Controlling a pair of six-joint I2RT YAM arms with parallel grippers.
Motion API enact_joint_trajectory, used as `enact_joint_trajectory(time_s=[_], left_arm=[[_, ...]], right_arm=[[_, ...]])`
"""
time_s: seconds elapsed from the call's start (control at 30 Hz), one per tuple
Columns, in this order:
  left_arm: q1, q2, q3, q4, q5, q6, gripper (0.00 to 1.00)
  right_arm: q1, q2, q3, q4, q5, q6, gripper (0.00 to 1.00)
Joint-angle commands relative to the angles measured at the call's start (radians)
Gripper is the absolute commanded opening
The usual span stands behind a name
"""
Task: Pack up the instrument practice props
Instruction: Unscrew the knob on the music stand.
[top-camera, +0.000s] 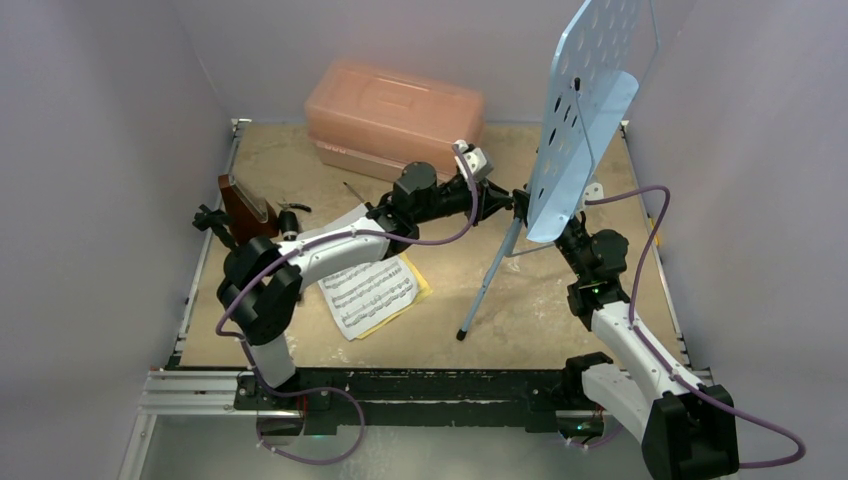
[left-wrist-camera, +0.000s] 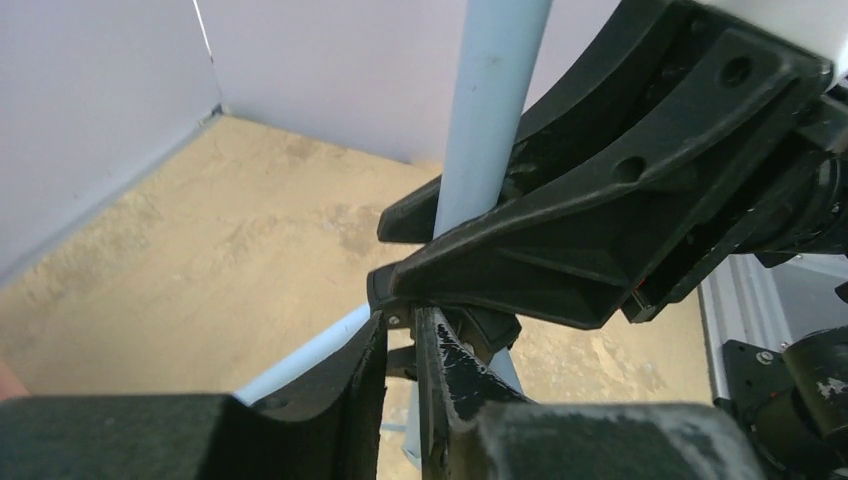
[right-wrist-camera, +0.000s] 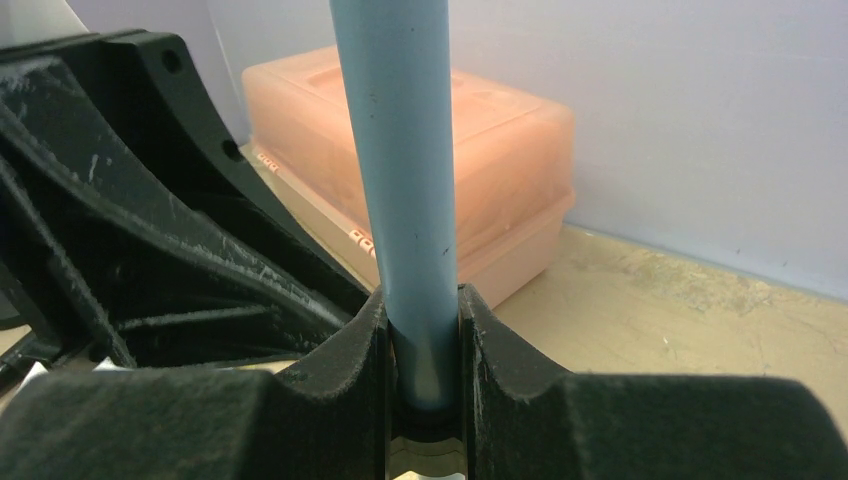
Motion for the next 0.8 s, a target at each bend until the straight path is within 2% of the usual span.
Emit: enact_joint_trajectory(time_s=[0.0,0.13,0.23,0.43,0.57,0.77], left_arm=[[0.002,-0.003,0.006,-0.029,-0.033,-0.048,0.24],[0.001,-0.045,-0.045,0.019,-0.024,-0.001,0.41],[0.001,-0.067,-0.057,0.008,-0.028,0.038,0.47],[0.003,-0.093,-0.090,0.005,0.011,0.131,0.50],[-0.005,-0.097,-0.112,0.006,0.056,0.272,0.51],[-0.041,-0.104,-0.168,0.024,0.048,0.553,0.52]], right_arm=[[0.013,-0.021,0.032,0.009,-0.051,0.135,0.06],[0.014,-0.021,0.034,0.008,-0.050,0.134,0.06],[0.013,-0.021,0.034,0.008,-0.051,0.133,0.06],[0.013,-0.023,0.034,0.008,-0.051,0.134,0.06],[0.013,-0.021,0.034,0.010,-0.051,0.135,0.06],[0.014,-0.019,0.034,0.011,-0.054,0.136,0.06]])
